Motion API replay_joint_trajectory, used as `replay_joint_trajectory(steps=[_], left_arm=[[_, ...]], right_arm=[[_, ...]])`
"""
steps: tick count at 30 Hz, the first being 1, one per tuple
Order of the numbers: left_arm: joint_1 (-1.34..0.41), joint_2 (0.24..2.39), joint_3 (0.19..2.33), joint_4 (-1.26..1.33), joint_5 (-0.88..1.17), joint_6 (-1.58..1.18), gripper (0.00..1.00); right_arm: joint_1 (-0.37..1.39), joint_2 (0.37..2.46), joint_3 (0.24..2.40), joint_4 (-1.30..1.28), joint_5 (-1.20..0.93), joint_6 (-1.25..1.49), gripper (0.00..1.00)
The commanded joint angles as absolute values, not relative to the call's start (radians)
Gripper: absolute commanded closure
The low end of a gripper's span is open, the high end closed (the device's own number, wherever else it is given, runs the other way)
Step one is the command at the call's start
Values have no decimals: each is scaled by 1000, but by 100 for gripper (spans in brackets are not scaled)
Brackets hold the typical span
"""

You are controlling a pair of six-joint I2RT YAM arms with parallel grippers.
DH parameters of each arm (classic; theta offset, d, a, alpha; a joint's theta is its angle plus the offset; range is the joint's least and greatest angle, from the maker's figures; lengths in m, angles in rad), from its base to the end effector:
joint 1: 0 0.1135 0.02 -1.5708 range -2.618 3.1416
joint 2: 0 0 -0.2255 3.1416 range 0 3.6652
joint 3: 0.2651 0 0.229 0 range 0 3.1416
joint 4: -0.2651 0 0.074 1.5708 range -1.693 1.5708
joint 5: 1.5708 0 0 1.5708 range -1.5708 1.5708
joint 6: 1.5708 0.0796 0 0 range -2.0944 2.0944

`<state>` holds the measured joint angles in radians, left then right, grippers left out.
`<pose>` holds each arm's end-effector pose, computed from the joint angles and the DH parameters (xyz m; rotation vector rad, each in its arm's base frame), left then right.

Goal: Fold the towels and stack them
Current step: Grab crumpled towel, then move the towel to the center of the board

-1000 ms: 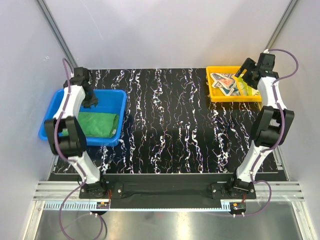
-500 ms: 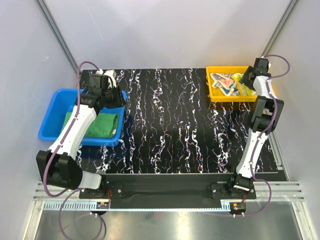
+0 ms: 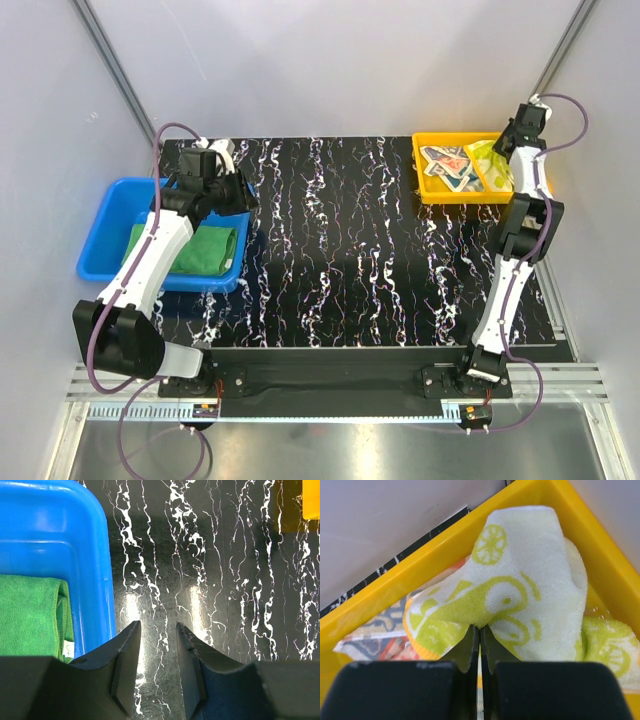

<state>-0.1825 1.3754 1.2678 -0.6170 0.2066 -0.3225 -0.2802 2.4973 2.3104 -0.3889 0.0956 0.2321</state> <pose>0.3079 -0.0734 0.2699 -0.0543 2.3267 -0.4949 0.5333 -0.1614 0.1834 0.5976 2.0616 -0.1306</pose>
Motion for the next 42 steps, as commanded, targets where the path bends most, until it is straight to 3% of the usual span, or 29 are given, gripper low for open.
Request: replay_joint_trajectory(steps=[1,4,12,18,21,24,25,29,33,38,42], left_arm=[[-187,1335,1270,-561,233,-328,60],[-189,1319,1304,-564,277,-337,59],[-218,1310,1370,-621,385,-321,51],[-242,1295,1350,-672,404,-307,49],[-262,1282,1307,-707,355,-285,48],[-271,1282,1276,-724,316,-276,48],[-285,1279,1252,-727,302,-275,48],[-347,1278,1195,-724,235,-278,48],[-420,1293,1141,-680,172,-330,48],[-482,1316,1077,-600,149,-420,50],[-499,1269,1002,-565,56,-488,50]], right_arm=[[-264,2288,2319,-425,45,242,100],[-221,2091,2290,-553,-24,299,100],[24,1590,1904,-641,-268,376,100],[117,1352,1430,-543,-390,454,98],[161,1290,1128,-437,-434,489,87],[195,1295,893,-355,-445,523,82],[195,1298,820,-350,-430,535,72],[196,1283,752,-402,-296,564,58],[204,1264,790,-426,-246,557,56],[276,1379,991,-404,-204,488,50],[373,1640,1228,-383,-267,370,43]])
